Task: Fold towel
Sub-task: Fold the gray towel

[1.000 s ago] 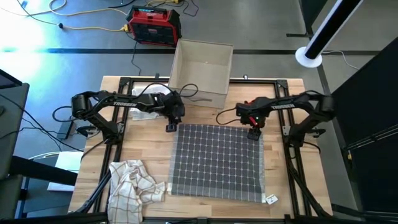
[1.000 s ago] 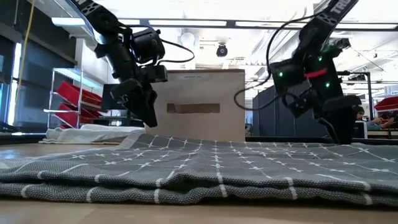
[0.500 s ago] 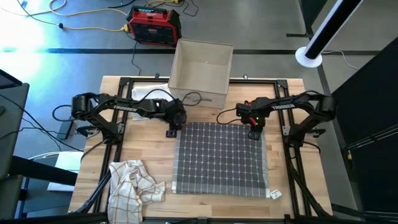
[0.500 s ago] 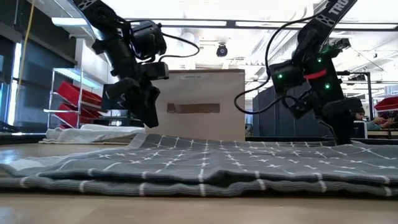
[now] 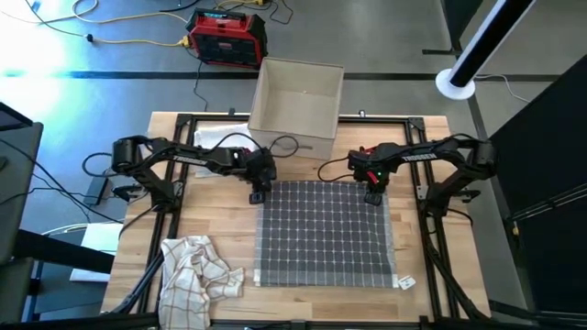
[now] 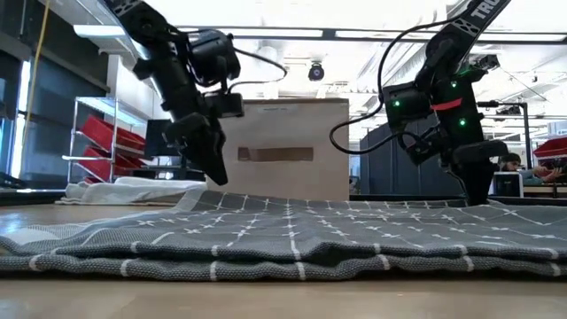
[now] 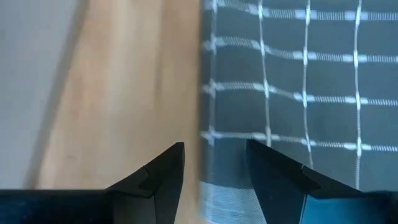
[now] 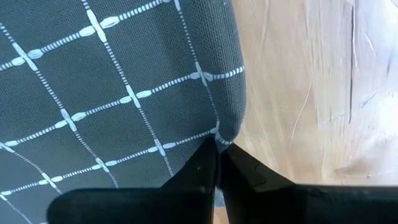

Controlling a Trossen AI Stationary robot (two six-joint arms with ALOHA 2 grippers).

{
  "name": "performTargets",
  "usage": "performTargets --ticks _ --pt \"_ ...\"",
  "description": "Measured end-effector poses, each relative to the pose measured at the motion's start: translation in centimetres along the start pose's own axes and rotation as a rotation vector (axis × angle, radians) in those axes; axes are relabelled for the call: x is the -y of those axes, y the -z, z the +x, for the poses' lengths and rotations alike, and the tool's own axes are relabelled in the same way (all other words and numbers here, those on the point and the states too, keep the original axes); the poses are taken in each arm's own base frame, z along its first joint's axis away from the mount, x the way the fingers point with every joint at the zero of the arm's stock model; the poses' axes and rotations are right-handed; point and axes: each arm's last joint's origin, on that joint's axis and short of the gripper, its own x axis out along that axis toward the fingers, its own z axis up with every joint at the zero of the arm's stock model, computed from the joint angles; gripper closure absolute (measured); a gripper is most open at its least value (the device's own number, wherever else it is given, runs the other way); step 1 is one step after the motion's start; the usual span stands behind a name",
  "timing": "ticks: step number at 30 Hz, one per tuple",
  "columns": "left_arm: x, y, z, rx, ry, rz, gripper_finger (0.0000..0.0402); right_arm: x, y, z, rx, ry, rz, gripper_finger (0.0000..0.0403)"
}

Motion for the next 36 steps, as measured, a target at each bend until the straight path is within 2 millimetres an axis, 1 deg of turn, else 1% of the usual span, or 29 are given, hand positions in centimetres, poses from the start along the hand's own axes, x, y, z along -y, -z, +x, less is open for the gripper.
performTargets --ticks 5,8,10,11,13,16,17,20,22,24,28,32,36 --pt "0.3 0.7 2.4 -0.069 0.048 -0.002 0.0236 0.0 0.1 0.0 -0.006 0.012 -0.007 0.0402" --pt "0.0 1.0 3.6 -0.099 0.035 0.005 0.0237 0.0 0.1 0.0 -0.011 0.015 -0.011 0.0403" --pt "-0.3 1.0 4.1 -0.103 0.023 -0.003 0.0247 0.0 0.1 0.0 -0.012 0.013 -0.012 0.0403" --pt "-0.4 1.1 4.1 -0.105 0.02 -0.011 0.0258 0.0 0.1 0.0 -0.012 0.013 -0.011 0.0403" --pt "-0.6 1.1 4.1 -0.105 0.006 -0.02 0.0294 0.0 0.1 0.0 -0.012 0.012 -0.011 0.0403" --pt "-0.7 1.1 3.5 -0.115 -0.036 -0.026 0.0373 0.0 0.1 0.0 -0.01 0.012 -0.002 0.0403" --pt "-0.8 1.0 3.2 -0.117 -0.05 -0.03 0.0386 0.0 0.1 -0.1 -0.009 0.013 0.002 0.0403" --pt "-1.0 0.6 2.4 -0.153 -0.106 -0.044 0.0389 0.1 -0.1 -0.4 0.009 0.014 0.025 0.0403" --pt "-1.3 0.2 1.8 -0.192 -0.143 -0.037 0.0393 0.0 -0.4 -1.2 0.043 0.037 0.034 0.0403" --pt "-1.5 -0.6 1.0 -0.203 -0.185 -0.017 0.0397 -0.1 -0.3 -2.4 0.074 0.08 0.038 0.0403" --pt "-2.1 -1.6 -0.1 -0.257 -0.291 0.017 0.0397 -0.6 0.1 -5.5 0.185 0.177 0.055 0.0403" --pt "-2.5 -2.3 -0.8 -0.266 -0.384 0.003 0.0399 -1.6 1.5 -8.2 0.305 0.284 0.047 0.0403" --pt "-2.0 -2.5 -1.1 -0.287 -0.451 -0.025 0.0399 -3.4 3.6 -10.4 0.443 0.354 -0.048 0.0403"
